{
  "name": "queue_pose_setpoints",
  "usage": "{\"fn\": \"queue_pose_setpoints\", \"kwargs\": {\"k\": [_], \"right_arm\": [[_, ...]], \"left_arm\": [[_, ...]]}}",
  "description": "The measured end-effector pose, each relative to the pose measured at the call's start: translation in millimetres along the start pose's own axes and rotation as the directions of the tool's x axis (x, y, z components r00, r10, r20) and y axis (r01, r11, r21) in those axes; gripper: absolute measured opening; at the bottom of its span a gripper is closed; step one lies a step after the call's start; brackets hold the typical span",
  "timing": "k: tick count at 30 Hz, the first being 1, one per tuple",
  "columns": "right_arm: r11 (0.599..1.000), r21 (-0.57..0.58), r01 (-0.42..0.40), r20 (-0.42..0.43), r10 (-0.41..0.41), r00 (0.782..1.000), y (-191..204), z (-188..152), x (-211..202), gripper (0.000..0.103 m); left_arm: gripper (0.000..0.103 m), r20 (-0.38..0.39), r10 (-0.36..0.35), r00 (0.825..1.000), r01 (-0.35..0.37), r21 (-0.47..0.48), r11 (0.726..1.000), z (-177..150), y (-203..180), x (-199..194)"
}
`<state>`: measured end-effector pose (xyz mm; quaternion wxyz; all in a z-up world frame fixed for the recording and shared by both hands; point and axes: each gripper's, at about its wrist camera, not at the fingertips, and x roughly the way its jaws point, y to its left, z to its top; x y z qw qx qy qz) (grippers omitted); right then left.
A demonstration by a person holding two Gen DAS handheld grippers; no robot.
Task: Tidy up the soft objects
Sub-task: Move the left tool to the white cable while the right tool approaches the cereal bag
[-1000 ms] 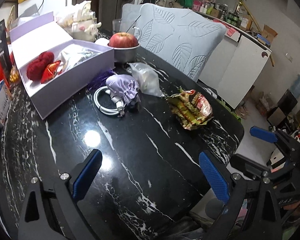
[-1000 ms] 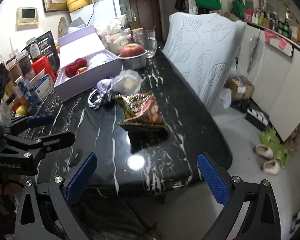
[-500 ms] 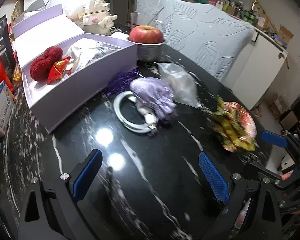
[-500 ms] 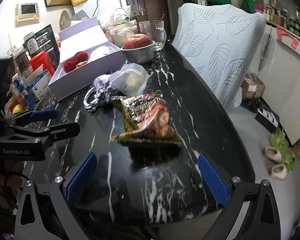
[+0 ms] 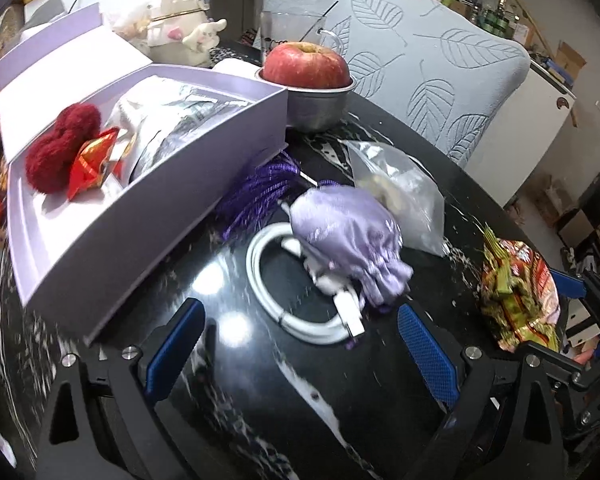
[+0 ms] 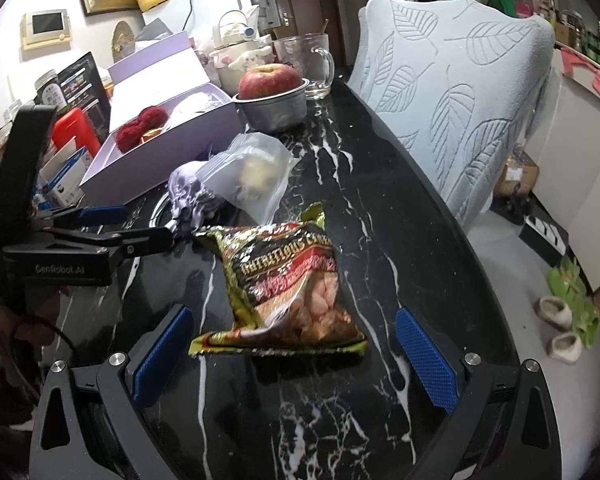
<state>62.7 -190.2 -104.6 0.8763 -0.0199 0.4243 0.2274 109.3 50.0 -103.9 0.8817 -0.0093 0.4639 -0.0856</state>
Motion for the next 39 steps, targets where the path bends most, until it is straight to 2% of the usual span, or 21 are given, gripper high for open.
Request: {"fn": "queue_pose_setpoints", "kwargs": {"k": [3,5,9,13,19,32,35,37,39], "right_arm": [[1.0,-0.004,0.011,0.005,-0.011,1.0,-0.1,2.3,1.7,0.102],[1.0,-0.002,0.016,0.006,-0.016,1.0,-1.3,3.5,3.5,0.102],[1.0,0.012,0.017,-0.002,-0.017,1.0,-4.2,4.5,6.5,0.102],[1.0,0.021,0.009,-0.005,-0.009,1.0,-6.1,5.6,7.6,0.102],[1.0,0.027,0.013,-0.003,-0.013,1.0,-7.3,5.1,6.6,0.102],[1.0,0.016,0.009,0.008,-0.009,1.0,-7.0,-3.6,-3.3,0.102],[1.0,0.014,0.005,0.011,-0.005,1.0,-7.2,-6.1,-6.2,0.102],[1.0,0.012,0.001,0.011,-0.001,1.0,-7.4,-7.5,-7.3,0.102],[1.0,0.011,0.001,0.007,-0.001,1.0,-7.7,-8.3,-7.1,0.102]], "left_arm": [[0.098,0.004,-0.015,1.0,0.015,0.028,0.999,6.0,1.8,5.9],[0.092,0.005,-0.035,0.999,0.035,0.041,0.999,8.2,1.6,8.8],[0.069,0.011,-0.042,0.999,0.041,0.097,0.994,6.3,-6.5,10.3],[0.059,0.031,-0.046,0.998,0.042,0.111,0.993,4.8,-9.8,6.6],[0.054,0.022,-0.061,0.998,0.059,0.101,0.993,-3.9,-11.1,0.9],[0.054,-0.013,-0.083,0.996,0.084,0.091,0.992,-42.5,-31.2,-24.4],[0.054,-0.017,-0.047,0.999,0.048,0.094,0.994,-48.1,-35.6,-27.9],[0.06,-0.018,0.016,1.0,-0.014,0.125,0.992,-51.4,-41.2,-28.5],[0.063,-0.005,0.037,0.999,-0.037,0.114,0.993,-54.0,-41.4,-30.2]]}}
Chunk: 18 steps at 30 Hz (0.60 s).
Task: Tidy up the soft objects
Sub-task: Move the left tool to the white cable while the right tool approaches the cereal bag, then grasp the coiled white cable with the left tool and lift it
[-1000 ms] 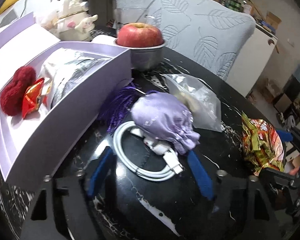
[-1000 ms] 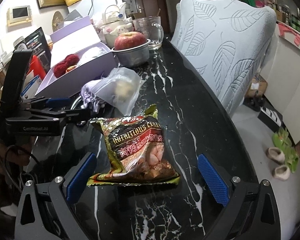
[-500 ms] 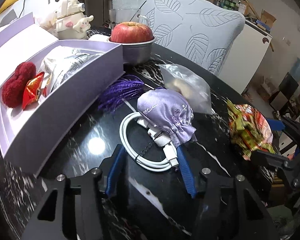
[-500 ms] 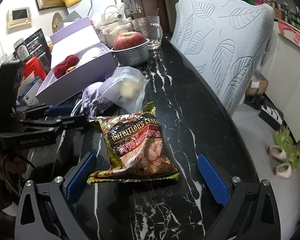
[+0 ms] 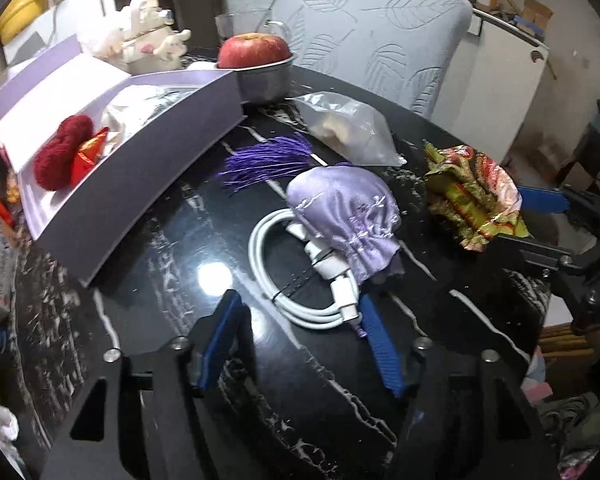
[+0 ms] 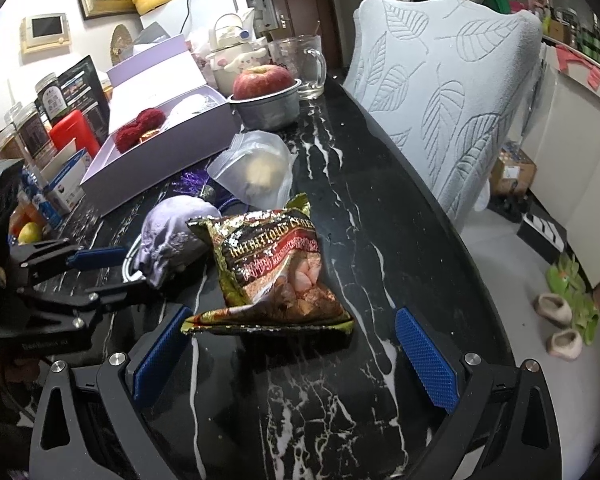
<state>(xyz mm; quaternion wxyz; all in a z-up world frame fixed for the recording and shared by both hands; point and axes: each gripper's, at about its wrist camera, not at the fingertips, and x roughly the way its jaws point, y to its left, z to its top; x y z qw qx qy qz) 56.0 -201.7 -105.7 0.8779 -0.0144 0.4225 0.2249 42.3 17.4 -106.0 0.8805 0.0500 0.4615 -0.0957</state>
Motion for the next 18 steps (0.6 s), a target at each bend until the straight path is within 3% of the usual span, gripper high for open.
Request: {"fn": "queue_pose_setpoints", "kwargs": {"k": [5,12,18], "right_arm": [[1.0,-0.003,0.001,-0.013,-0.001,1.0,0.0,-1.7,2.1,0.102],[1.0,-0.003,-0.013,-0.001,0.013,1.0,0.1,-1.2,-1.0,0.102],[1.0,-0.002,-0.02,-0.007,0.02,1.0,0.1,-0.8,2.3,0.102]], "left_arm": [[0.069,0.022,-0.033,0.999,0.035,-0.107,0.994,-2.9,12.2,-8.2],[0.072,0.062,0.046,0.997,-0.034,-0.174,0.984,-2.5,26.5,-18.2],[0.072,0.053,-0.019,0.998,0.028,-0.181,0.983,12.1,28.9,-3.7]]}}
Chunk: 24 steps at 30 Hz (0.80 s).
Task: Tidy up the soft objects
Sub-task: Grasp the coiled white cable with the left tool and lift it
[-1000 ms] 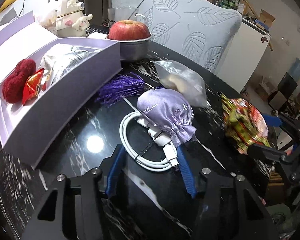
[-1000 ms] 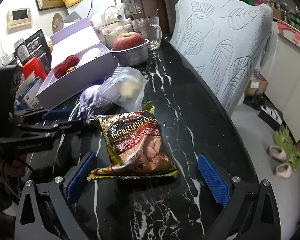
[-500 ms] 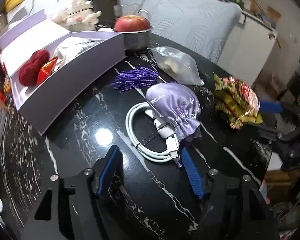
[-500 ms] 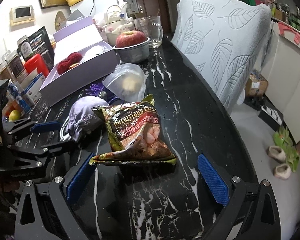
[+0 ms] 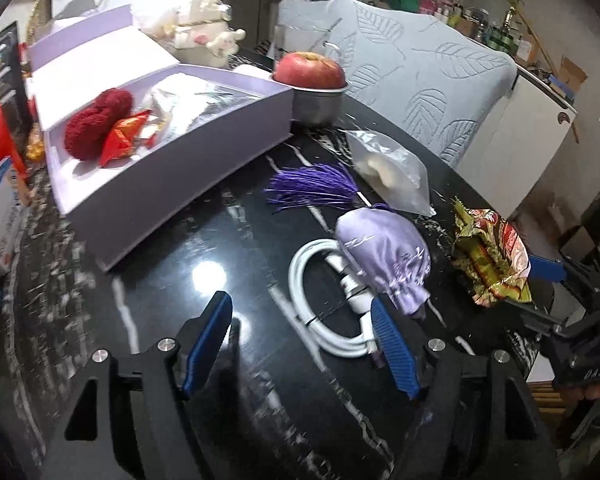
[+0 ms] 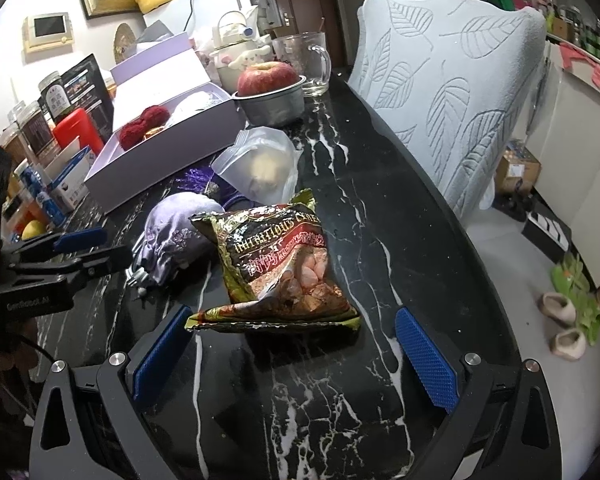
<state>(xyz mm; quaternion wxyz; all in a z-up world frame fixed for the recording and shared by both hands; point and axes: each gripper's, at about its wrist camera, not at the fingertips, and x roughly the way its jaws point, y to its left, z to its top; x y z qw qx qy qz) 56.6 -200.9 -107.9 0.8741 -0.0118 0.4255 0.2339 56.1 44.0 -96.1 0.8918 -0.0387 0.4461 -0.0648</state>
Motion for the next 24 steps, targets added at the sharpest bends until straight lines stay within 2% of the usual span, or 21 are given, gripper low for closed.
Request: {"fn": "queue_pose_setpoints", "kwargs": {"k": [6,12,18,21,24], "right_arm": [[1.0,0.007,0.003,-0.001,-0.003,1.0,-2.8,1.4,0.9,0.102],[1.0,0.024,0.001,-0.009,0.0,1.0,-8.2,2.3,3.0,0.102],[1.0,0.023,-0.013,-0.002,0.013,1.0,-10.7,4.0,2.2,0.102],[1.0,0.012,-0.02,-0.002,0.02,1.0,-8.9,5.0,3.1,0.102],[1.0,-0.009,-0.021,-0.003,0.021,1.0,-5.6,6.2,5.8,0.102]], "left_arm": [[0.072,-0.009,-0.062,0.998,0.062,-0.012,0.998,15.0,-4.0,11.6],[0.072,-0.032,-0.066,0.997,0.067,0.021,0.998,21.5,-13.5,23.1],[0.072,-0.039,0.0,0.999,0.002,0.052,0.999,15.1,-17.7,25.5],[0.072,-0.045,0.065,0.997,-0.061,0.086,0.994,10.5,-24.8,25.7],[0.072,-0.033,0.037,0.999,-0.033,0.122,0.992,7.1,-30.4,24.3]]}}
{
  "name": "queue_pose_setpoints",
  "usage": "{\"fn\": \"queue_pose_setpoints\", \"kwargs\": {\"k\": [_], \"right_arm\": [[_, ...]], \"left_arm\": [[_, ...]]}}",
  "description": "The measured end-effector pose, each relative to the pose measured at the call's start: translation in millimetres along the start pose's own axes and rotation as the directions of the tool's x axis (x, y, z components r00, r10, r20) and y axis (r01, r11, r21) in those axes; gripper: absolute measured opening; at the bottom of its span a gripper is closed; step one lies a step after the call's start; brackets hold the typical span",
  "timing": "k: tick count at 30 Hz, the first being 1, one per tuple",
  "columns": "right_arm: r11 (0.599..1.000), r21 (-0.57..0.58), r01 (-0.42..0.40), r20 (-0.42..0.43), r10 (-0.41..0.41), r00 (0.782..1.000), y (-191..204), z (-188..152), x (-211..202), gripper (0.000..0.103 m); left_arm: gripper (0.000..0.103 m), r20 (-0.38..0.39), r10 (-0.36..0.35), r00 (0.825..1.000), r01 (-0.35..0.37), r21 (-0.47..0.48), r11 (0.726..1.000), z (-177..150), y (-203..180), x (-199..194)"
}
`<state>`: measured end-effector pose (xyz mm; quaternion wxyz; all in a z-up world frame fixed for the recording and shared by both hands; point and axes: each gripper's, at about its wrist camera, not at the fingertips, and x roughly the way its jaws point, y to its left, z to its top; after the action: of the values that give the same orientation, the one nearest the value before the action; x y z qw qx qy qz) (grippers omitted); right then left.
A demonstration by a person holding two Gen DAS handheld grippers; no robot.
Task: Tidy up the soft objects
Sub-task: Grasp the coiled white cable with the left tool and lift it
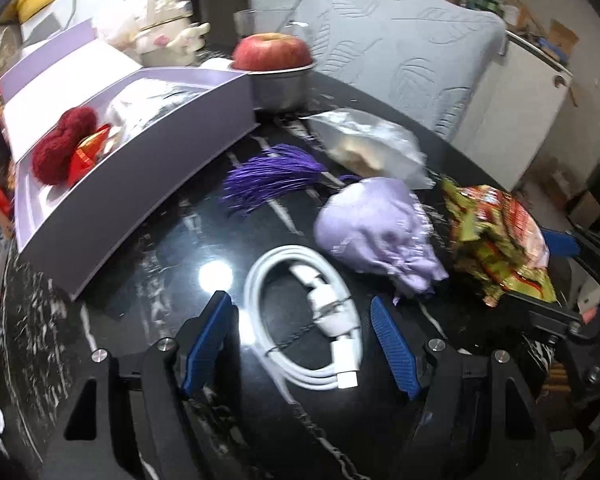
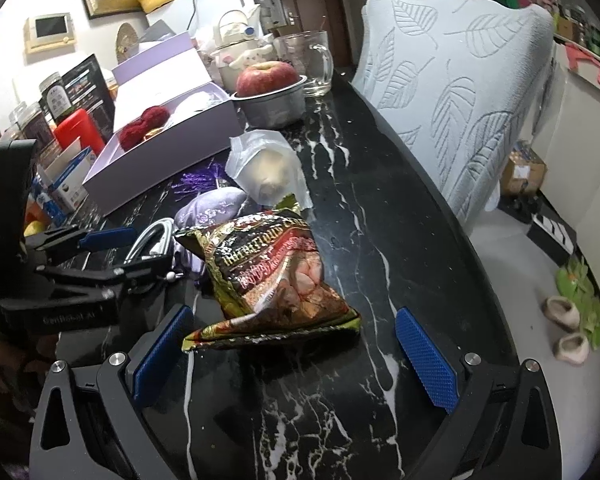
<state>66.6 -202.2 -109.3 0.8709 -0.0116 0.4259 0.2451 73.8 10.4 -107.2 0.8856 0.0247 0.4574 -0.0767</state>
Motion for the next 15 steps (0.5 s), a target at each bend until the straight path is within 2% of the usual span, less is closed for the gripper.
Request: {"fn": "queue_pose_setpoints", "kwargs": {"k": [5,6,7,8,10,15], "right_arm": [[1.0,0.004,-0.011,0.004,0.011,1.0,0.8,2.2,6.7,0.102],[1.0,0.006,-0.009,0.008,0.009,1.0,0.4,2.7,7.1,0.102],[1.0,0.008,-0.012,0.009,0.012,1.0,-0.1,3.0,7.4,0.098],[1.0,0.016,-0.018,0.012,0.018,1.0,-1.0,3.3,7.4,0.095],[0.999,0.019,-0.029,0.019,0.029,0.999,-1.4,3.4,6.1,0.08],[0.999,0.003,-0.045,0.021,0.045,0.999,1.2,2.9,4.9,0.079]], "left_arm": [[0.071,0.015,0.001,1.0,-0.001,-0.01,1.0,0.3,2.7,-0.2],[0.065,0.017,0.002,1.0,-0.002,-0.013,1.0,0.4,3.5,-0.8],[0.055,0.022,0.003,1.0,-0.002,-0.014,1.0,0.6,3.7,-1.7],[0.055,0.02,0.0,1.0,0.001,-0.018,1.0,-0.2,3.7,-3.1],[0.054,0.017,-0.007,1.0,0.007,-0.013,1.0,-0.9,3.8,-4.3],[0.054,0.011,-0.046,0.999,0.046,-0.009,0.999,-8.2,-0.4,-10.9]]}}
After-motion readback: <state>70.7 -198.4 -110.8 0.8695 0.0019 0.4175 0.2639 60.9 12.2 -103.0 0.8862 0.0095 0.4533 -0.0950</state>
